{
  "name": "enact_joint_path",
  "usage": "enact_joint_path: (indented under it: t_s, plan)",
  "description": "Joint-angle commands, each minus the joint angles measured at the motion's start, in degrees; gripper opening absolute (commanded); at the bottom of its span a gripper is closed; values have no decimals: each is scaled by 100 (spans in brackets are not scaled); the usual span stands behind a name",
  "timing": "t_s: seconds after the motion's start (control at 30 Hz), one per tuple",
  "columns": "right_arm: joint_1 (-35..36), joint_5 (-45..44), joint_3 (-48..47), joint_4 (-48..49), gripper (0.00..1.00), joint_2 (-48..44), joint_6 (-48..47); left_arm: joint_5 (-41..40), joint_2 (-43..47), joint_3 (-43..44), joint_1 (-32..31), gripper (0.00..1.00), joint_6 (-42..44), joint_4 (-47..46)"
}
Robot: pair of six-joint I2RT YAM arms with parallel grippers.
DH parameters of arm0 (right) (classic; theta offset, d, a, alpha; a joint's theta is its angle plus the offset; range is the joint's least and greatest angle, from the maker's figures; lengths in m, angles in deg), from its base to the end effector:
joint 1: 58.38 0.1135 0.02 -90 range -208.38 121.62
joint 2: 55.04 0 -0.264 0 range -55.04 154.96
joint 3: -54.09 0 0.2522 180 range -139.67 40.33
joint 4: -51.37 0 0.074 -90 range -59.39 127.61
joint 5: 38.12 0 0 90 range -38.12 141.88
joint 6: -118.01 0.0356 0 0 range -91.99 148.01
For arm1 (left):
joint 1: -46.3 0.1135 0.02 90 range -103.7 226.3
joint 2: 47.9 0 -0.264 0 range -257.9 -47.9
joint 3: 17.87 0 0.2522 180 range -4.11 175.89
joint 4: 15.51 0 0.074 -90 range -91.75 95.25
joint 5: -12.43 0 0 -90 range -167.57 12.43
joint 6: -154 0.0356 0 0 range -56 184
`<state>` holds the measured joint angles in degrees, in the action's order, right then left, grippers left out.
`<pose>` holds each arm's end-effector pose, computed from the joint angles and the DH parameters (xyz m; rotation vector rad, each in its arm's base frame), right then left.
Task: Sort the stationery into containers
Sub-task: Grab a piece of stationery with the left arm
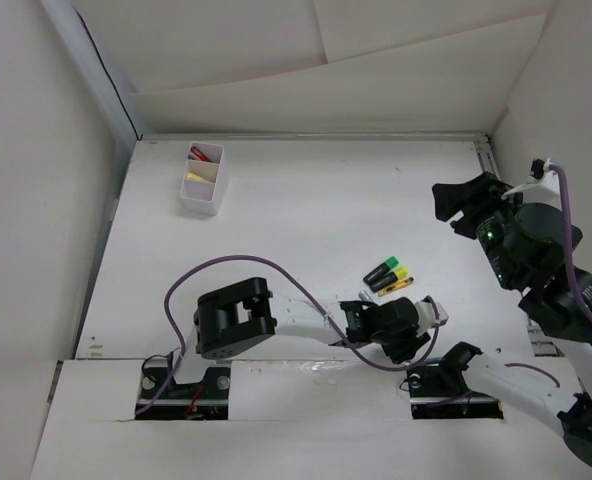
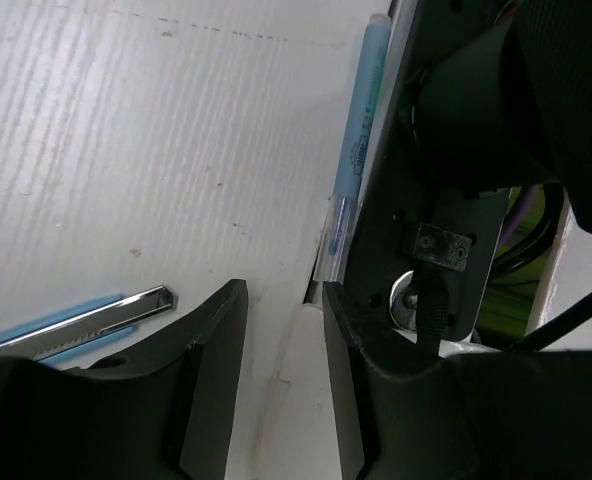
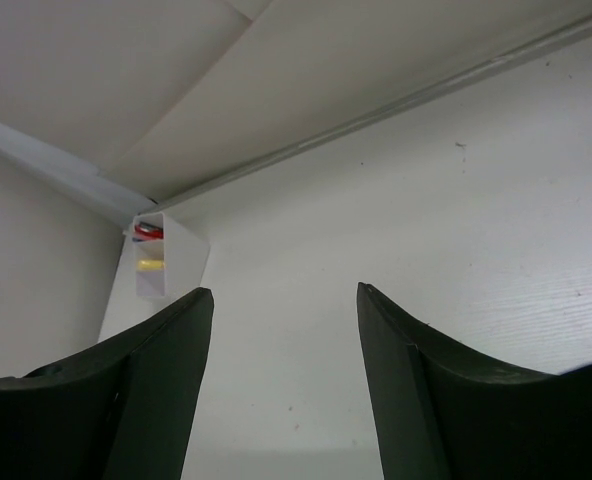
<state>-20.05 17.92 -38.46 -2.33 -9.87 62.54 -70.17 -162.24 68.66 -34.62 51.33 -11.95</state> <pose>0.0967 0.0511 0.4749 0.3898 1.6374 0.4644 0.0657 -0.4403 0.1795 1.3696 1.8711 -1.0510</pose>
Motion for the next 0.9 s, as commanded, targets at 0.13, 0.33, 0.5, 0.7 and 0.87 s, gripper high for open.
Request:
enact_joint_path:
  t_s: [0.13,0.33,0.5,0.7,0.87]
  plan:
    - [-18,214,135,-128,65,10,-340,393,-307,580,-46,33,396,62]
    - [-18,214,302,-22,65,10,-394,579,-377,641,-46,34,396,62]
    - [-18,214,408,83,65,-95,-394,526,-598,870,-108,34,563,369]
    - [-18,214,513,135,65,-201,-394,456,-790,984,-160,34,563,483]
    - [-18,267,697,189,65,-263,-394,122,-923,1160,-275,27,616,729]
